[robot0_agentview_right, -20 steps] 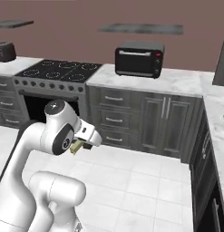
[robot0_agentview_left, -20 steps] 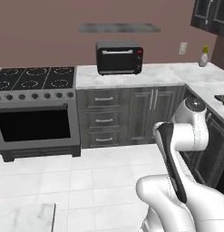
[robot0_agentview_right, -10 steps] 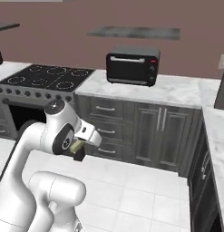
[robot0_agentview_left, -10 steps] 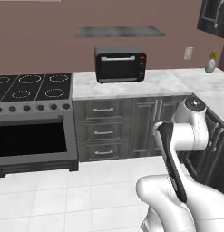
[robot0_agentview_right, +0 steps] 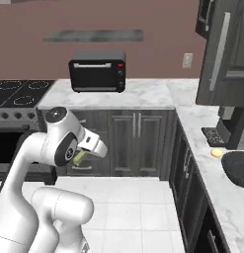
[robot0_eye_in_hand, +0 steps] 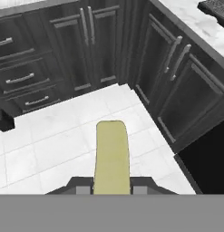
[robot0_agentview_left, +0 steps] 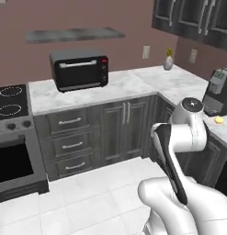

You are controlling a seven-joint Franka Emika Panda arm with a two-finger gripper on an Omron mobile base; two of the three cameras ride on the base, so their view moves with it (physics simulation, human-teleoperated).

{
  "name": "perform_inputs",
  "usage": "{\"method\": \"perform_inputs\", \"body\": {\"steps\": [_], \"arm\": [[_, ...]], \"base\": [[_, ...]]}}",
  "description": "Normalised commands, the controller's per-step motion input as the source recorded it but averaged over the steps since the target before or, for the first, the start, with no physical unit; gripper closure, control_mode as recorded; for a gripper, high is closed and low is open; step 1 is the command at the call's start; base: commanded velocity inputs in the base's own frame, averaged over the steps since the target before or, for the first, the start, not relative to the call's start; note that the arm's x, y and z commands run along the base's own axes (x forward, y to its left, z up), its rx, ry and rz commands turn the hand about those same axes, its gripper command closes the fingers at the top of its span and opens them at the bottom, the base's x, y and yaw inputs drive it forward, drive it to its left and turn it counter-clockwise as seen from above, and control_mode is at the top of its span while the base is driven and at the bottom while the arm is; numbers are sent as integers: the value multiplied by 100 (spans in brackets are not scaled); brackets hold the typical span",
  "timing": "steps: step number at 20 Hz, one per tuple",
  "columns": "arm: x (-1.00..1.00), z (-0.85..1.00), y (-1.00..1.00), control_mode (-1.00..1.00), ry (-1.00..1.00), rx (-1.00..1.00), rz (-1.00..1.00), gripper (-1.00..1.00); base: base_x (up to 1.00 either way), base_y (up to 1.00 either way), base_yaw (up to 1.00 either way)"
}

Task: Pick the egg and butter from the fridge and place them by the bowl for mixing.

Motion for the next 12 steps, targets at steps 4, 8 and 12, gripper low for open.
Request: {"method": "perform_inputs", "body": {"steps": [4,8,12], "arm": [[0,0,0,100,0,0,0,100],[0,0,0,100,0,0,0,100],[0,0,0,100,0,0,0,100]], "base": [[19,-9,-66],[16,-7,-70],[16,-6,-71]]}}
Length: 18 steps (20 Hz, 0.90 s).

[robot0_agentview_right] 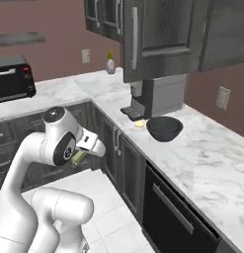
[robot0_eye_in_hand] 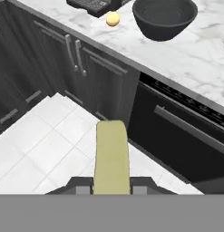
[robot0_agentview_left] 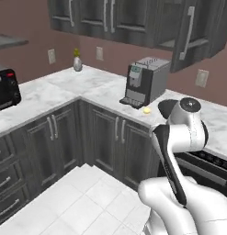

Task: Pick the egg and butter from the fridge and place them by the bowl for mixing.

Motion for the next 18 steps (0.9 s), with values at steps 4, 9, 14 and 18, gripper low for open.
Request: {"method": "perform_inputs", "body": {"steps": [4,9,14,18], "arm": [[0,0,0,100,0,0,0,100],[0,0,0,100,0,0,0,100],[0,0,0,100,0,0,0,100],[0,0,0,100,0,0,0,100]], "base": [[30,-8,-57],[38,-10,-48],[42,-7,-47],[44,-15,-38]]}}
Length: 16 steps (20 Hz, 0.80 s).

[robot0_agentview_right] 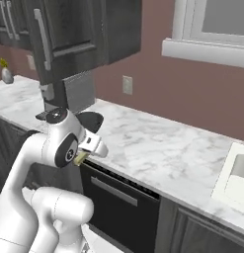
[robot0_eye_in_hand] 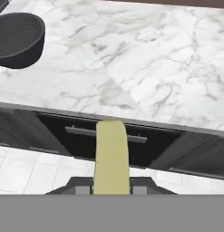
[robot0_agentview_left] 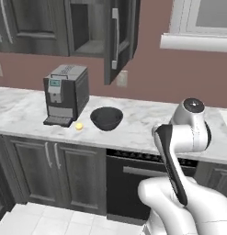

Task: Pick the egg and butter from the fridge and place them by the bowl for mixing.

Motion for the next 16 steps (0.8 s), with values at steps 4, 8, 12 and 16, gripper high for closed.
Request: {"method": "perform_inputs", "body": {"steps": [4,8,12,16], "arm": [[0,0,0,100,0,0,0,100],[0,0,0,100,0,0,0,100],[0,0,0,100,0,0,0,100],[0,0,0,100,0,0,0,100]], "base": [[53,-16,-28],[75,-3,-3],[82,0,0],[61,0,0]]}}
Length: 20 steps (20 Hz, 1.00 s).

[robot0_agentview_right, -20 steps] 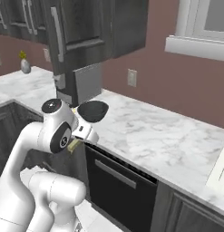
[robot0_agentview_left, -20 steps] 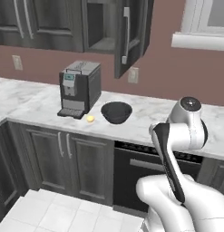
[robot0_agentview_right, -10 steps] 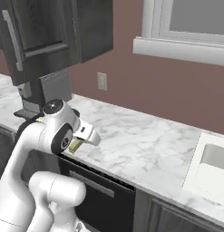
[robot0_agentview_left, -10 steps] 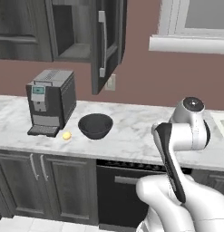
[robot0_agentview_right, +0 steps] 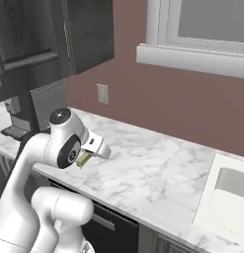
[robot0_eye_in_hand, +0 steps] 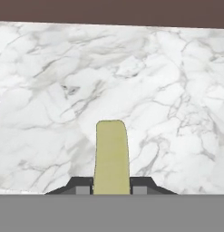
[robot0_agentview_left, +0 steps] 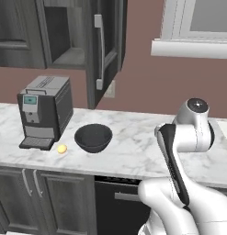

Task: Pick the egg and butter from the fridge and place them by the bowl for mixing.

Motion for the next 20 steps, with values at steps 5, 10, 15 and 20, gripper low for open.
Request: {"method": "perform_inputs", "body": {"steps": [5,10,15,20], "arm": [[0,0,0,100,0,0,0,100],[0,0,0,100,0,0,0,100],[0,0,0,100,0,0,0,100],[0,0,0,100,0,0,0,100]], "base": [[54,0,0],[66,0,0],[57,0,0],[57,0,0]]}}
